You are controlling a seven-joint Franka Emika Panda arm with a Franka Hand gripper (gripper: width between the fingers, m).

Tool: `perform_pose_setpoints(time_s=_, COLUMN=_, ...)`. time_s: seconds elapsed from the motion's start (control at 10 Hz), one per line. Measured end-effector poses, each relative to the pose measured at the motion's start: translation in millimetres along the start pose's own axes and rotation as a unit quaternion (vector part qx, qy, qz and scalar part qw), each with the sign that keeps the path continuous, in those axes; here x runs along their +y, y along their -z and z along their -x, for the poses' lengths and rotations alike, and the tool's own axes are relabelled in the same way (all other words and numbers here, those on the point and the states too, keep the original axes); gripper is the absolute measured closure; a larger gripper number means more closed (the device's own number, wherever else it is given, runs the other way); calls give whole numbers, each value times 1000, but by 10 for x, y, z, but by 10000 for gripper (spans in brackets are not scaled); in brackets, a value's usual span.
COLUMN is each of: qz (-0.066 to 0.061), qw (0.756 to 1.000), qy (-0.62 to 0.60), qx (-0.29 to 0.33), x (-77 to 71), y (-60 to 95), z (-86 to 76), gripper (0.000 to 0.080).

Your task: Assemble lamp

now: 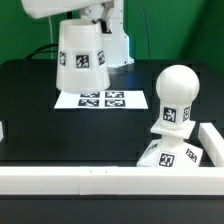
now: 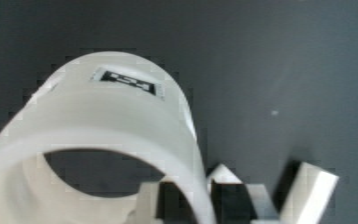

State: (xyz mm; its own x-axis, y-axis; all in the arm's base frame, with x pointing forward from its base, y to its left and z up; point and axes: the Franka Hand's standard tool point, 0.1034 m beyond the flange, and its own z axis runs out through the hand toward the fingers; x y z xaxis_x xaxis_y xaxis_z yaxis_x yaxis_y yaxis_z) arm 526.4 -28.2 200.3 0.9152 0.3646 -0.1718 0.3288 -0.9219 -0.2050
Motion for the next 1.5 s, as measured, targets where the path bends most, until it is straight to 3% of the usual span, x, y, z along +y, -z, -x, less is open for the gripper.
perform_pose_setpoints(time_s=0.1, qz=-7, qw=1000, qy=-3, qx=5, x=-160, y=199, z=-145, gripper=754)
perform_pose_setpoints(time_s=0.3, qz=-6, qw=1000, qy=-7, qx=9, x=-390, y=465, z=-362, gripper=754)
perform_pose_setpoints(time_s=0.5, qz=-7, qw=1000, qy=-26, qx=6, x=-577, y=580, z=-603, gripper=754)
perform_pose_setpoints(time_s=0.6, qz=5, qw=1000, qy=-13, qx=7, x=-500, y=505, z=-602, gripper=754)
perform_pose_setpoints(time_s=0.9, qz=3, qw=1000, qy=-16, qx=4, x=-508, y=478, z=-592, gripper=754)
perform_pose_setpoints(time_s=1.0, qz=-5, qw=1000, qy=-15, qx=3, x=-596, y=514, z=-683, gripper=754)
perform_pose_setpoints(time_s=1.2, qz=-4, qw=1000, qy=-15, qx=12, x=-764, y=566, z=-954, gripper=754)
perform_pose_setpoints(time_s=1.5, qz=-3, qw=1000, qy=-28, qx=12, x=-969, y=335, z=-1147, gripper=754)
